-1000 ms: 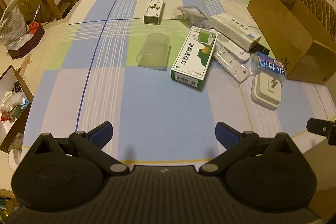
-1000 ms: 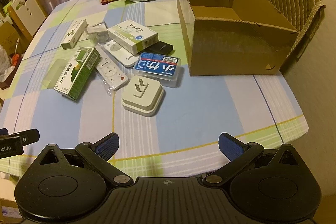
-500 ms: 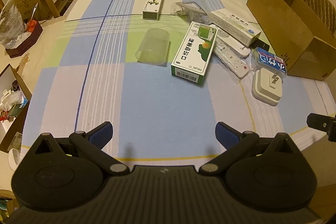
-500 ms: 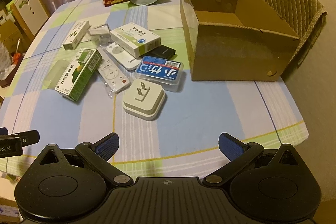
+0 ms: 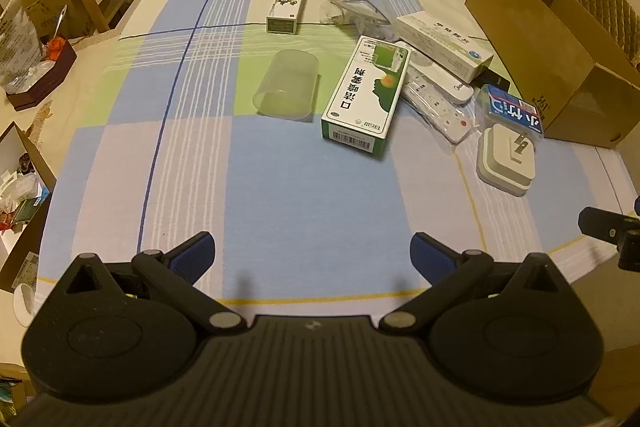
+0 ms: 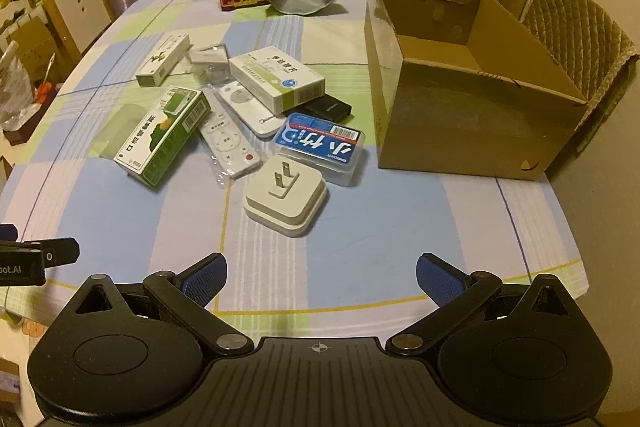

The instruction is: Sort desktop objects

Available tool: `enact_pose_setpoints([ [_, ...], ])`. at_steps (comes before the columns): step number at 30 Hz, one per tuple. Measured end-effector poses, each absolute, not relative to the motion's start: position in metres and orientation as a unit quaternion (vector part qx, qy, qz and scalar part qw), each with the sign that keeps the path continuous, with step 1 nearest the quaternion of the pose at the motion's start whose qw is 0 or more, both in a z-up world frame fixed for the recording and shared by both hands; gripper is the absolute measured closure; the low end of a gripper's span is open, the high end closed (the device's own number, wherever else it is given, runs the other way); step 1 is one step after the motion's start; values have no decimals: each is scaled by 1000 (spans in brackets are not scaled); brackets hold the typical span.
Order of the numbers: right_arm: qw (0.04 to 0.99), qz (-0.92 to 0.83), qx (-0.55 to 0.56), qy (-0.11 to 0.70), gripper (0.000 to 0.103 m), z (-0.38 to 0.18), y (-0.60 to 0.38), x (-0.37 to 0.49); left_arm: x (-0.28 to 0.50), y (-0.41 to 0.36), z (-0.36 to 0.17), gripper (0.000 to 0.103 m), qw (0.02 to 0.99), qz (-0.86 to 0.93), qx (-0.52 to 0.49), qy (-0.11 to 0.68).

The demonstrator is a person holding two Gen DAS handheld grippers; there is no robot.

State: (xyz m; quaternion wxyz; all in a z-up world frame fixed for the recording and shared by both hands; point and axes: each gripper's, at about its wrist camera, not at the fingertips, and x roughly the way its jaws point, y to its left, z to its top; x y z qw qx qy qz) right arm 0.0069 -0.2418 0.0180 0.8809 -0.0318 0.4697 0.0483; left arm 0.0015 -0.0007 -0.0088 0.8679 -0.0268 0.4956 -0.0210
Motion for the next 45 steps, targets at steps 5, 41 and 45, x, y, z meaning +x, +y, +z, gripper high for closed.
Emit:
enact_pose_setpoints([
  [5,879,53,-32,473,0,17,-242,7,2,0,-8,1,868,-25,-36,495],
  [41,898,8,17,439,0,5,-219,22,7,17,-5,1,875,-40,-47,480],
  [45,902,-3,23,432,0,1,-212,24,9,20,-4,1,885,-50,-22,463],
])
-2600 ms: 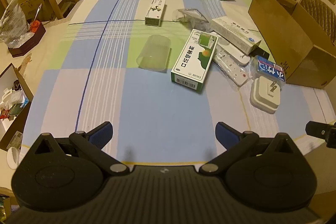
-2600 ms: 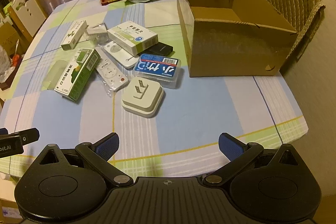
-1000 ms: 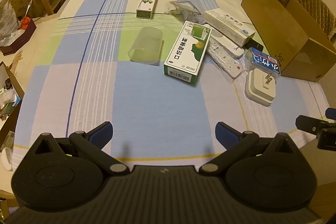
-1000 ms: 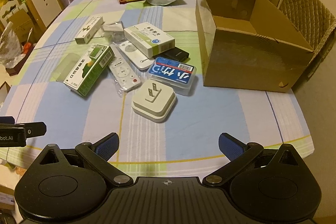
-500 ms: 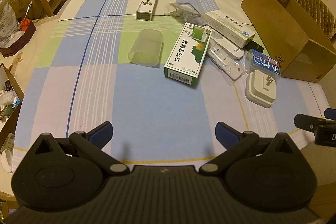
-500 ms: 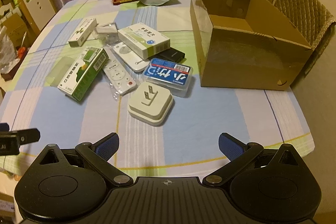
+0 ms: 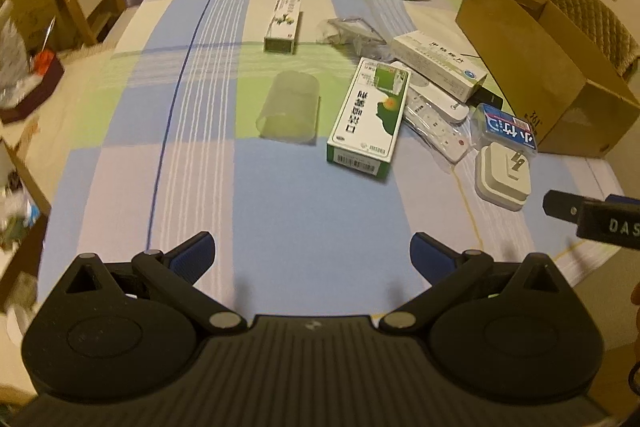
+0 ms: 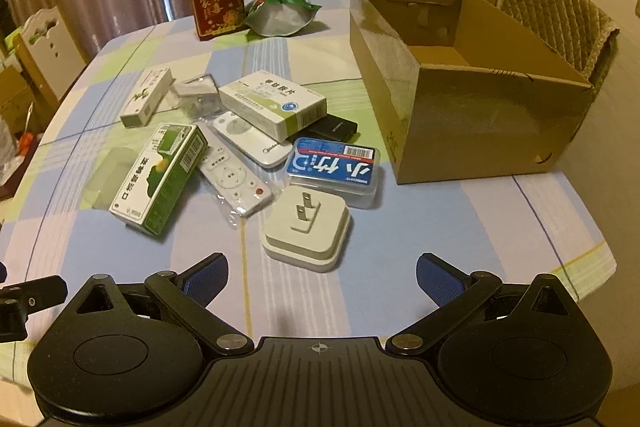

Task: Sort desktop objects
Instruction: 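Lower the right tool onto the white square plug adapter and close it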

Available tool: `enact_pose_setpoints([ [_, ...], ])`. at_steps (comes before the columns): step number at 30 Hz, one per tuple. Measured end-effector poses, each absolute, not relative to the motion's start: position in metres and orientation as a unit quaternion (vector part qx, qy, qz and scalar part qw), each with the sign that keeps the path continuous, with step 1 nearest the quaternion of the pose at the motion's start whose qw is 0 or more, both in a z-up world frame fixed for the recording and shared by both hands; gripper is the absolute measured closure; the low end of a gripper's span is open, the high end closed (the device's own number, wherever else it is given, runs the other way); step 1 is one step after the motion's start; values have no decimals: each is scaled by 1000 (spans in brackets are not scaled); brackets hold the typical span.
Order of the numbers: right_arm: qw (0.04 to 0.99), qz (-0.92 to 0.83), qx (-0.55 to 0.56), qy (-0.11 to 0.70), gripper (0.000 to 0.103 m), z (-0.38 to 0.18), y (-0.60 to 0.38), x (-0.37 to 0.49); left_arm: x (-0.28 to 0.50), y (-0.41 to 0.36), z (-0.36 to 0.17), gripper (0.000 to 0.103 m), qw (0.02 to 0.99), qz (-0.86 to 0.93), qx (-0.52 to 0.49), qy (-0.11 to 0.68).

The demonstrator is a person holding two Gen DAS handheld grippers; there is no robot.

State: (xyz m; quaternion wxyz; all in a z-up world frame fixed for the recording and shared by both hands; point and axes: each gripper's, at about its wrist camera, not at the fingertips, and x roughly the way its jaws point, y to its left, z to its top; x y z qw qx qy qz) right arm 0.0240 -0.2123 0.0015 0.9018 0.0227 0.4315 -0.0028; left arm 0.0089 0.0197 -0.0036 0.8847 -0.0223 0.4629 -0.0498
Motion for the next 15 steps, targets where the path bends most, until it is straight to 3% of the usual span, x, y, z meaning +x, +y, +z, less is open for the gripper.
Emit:
enact_pose_setpoints([
  [15,906,9,26,423,0,-15,-216,44,15,18,1,1,901,-20,-33,431],
])
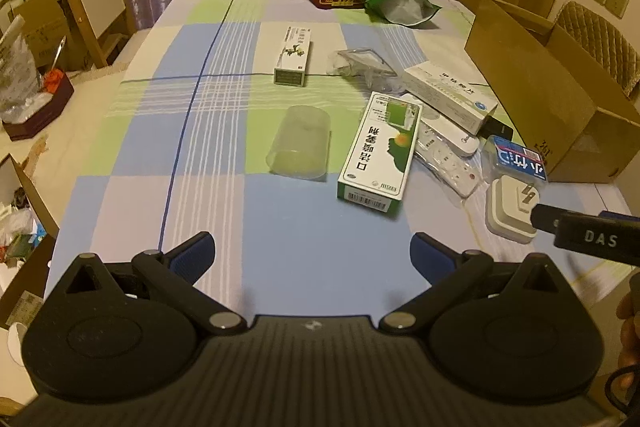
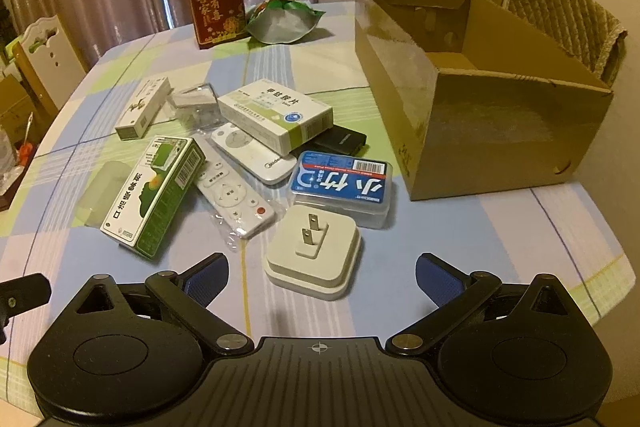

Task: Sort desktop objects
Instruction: 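Lower the right tool onto the white square plug adapter and close it, then close the left tool on the green-and-white spray medicine box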

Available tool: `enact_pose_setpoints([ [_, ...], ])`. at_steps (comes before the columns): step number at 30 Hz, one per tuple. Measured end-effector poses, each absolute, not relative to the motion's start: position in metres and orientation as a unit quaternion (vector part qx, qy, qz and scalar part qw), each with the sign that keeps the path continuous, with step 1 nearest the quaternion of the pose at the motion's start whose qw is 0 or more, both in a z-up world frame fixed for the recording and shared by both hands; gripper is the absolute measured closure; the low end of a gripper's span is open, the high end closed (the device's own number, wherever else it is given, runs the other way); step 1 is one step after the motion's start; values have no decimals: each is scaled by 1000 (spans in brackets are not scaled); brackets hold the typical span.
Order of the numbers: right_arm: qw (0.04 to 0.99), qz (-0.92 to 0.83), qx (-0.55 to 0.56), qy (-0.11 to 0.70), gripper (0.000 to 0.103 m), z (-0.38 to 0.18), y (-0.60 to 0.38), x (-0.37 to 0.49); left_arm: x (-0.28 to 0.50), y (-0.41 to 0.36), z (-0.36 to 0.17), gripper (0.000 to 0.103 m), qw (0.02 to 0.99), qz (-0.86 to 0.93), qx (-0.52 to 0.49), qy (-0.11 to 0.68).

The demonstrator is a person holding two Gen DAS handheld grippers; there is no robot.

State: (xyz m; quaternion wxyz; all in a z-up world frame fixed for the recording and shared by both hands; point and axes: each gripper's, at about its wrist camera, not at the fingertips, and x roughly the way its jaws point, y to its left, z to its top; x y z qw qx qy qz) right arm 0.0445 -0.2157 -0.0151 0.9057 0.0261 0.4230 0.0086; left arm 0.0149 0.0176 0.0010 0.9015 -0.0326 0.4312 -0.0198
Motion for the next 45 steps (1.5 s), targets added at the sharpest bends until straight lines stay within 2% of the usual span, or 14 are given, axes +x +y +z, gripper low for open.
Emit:
enact_pose_setpoints([
  [9,898,-13,61,435,0,-31,-216,62,9,11,0,1,897,5,-28,440],
  [18,894,-78,55,439,1,-52,-192,81,50,35,-4,1,897,-36,-13,441],
  [19,892,-84,54,441,6,-54,-191,83,56,37,-4,1,896,-44,-10,441],
  [20,890,-89,52,443,19,-56,-190,85,61,39,-5,1,896,-51,-6,441],
  [21,888,-94,51,446,21,-58,-189,87,66,40,-6,1,895,-59,-4,442],
  [34,877,-129,55,459,22,-68,-192,99,102,31,-19,1,888,-124,22,443],
  [36,877,-127,53,460,33,-68,-191,100,105,29,-20,1,887,-129,25,444],
  [45,876,-124,54,463,38,-66,-192,102,114,20,-19,1,886,-147,35,438],
])
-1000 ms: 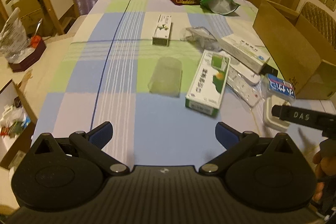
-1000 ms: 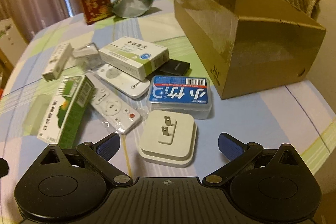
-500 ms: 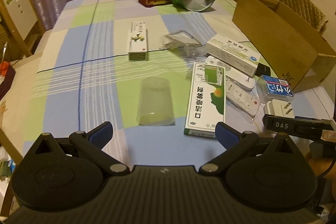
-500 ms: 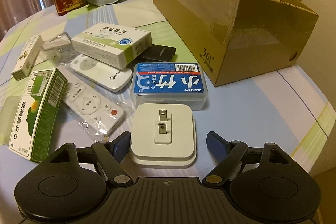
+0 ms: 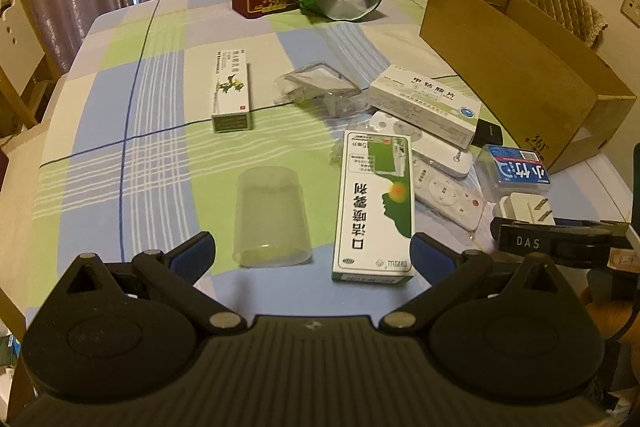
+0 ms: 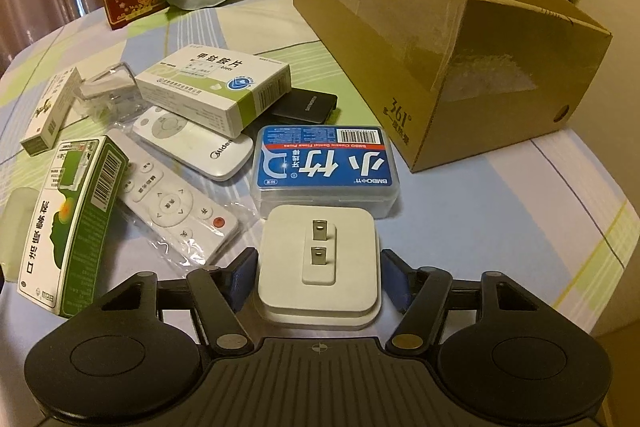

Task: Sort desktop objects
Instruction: 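Close the left tool on the green-and-white spray medicine box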

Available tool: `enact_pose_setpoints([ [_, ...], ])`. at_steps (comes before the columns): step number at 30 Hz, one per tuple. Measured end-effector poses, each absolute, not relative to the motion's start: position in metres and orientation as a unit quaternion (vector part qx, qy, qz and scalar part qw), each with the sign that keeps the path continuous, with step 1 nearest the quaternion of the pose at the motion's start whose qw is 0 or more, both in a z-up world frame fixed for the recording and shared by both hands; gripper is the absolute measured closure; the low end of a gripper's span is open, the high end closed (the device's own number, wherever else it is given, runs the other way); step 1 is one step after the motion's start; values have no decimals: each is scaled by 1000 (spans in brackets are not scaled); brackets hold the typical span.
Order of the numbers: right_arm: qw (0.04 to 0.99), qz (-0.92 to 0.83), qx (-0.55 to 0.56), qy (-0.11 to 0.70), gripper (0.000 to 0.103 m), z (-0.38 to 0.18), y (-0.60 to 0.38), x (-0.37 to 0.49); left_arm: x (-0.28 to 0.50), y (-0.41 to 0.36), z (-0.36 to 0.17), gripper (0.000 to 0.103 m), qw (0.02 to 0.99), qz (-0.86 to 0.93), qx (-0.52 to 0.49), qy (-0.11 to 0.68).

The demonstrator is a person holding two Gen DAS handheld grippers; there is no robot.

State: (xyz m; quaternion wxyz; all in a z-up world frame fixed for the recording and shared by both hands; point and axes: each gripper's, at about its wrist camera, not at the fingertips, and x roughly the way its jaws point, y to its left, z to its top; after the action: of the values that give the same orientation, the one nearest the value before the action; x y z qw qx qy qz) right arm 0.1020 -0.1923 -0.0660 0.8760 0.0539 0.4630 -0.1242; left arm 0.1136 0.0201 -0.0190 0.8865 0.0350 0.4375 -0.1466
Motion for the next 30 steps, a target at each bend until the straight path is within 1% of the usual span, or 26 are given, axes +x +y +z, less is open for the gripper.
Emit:
enact_pose_setpoints([
  [17,883,-134,40,448,39,-48,-214,90,133,-18,-30,11,879,-193,59,432],
  [21,886,-134,35,442,39,-44,-217,88,144,-29,-38,15,875,-197,65,438],
  [23,887,-134,34,441,39,-43,-218,88,150,-32,-44,20,871,-196,67,445],
  [25,887,-134,34,441,39,-43,-220,88,154,-34,-48,27,868,-196,70,451],
  [30,886,-137,33,441,39,-42,-224,87,156,-38,-55,29,864,-200,80,456],
])
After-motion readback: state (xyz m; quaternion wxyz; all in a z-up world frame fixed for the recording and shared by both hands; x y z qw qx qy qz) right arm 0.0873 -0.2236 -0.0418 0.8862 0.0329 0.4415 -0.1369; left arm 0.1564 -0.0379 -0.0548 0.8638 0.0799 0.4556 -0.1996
